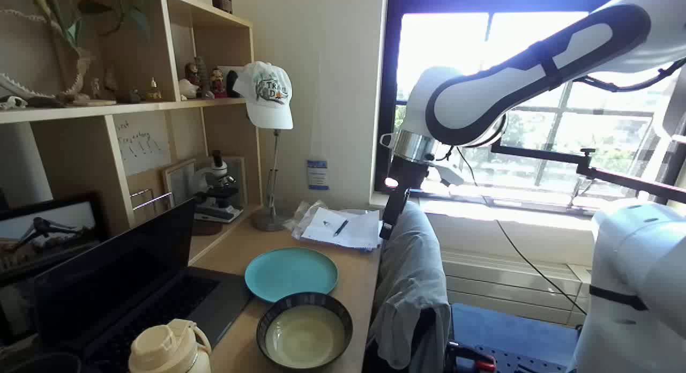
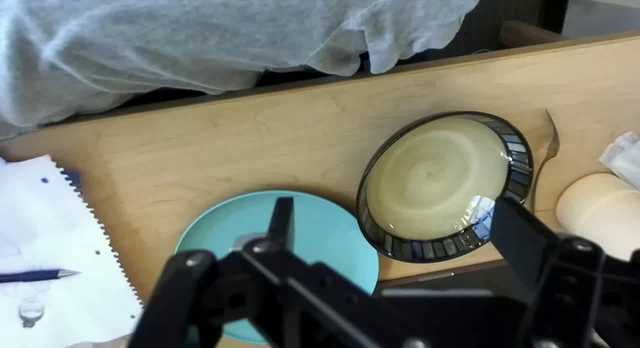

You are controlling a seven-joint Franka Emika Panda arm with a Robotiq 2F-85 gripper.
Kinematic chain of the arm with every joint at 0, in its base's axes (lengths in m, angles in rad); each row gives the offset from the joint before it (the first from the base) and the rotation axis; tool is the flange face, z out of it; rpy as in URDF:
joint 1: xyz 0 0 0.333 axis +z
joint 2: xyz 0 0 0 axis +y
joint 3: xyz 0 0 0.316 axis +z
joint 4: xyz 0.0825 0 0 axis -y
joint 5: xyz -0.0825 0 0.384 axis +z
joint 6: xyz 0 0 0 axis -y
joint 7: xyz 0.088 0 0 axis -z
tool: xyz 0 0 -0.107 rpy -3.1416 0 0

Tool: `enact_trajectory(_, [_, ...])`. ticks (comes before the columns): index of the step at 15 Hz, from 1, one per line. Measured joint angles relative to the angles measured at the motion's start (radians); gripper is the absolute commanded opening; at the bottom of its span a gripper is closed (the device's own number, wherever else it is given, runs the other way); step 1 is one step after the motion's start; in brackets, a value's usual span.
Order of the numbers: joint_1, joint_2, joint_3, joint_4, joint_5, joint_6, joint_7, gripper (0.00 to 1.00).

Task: Move the blue plate to the right of the laptop

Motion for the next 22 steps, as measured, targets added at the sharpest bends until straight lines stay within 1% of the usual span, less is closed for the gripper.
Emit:
enact_trajectory(16, [-0.001, 0.002, 0.001, 0.000, 0.004, 0.000, 0.000, 1.00])
enact_trajectory(19, [0.001, 0.038, -0.002, 0.014, 0.013, 0.018, -0.010, 1.00])
enact_trajectory(22, [0.009, 0.126, -0.009, 0.064, 0.037, 0.063, -0.060, 1.00])
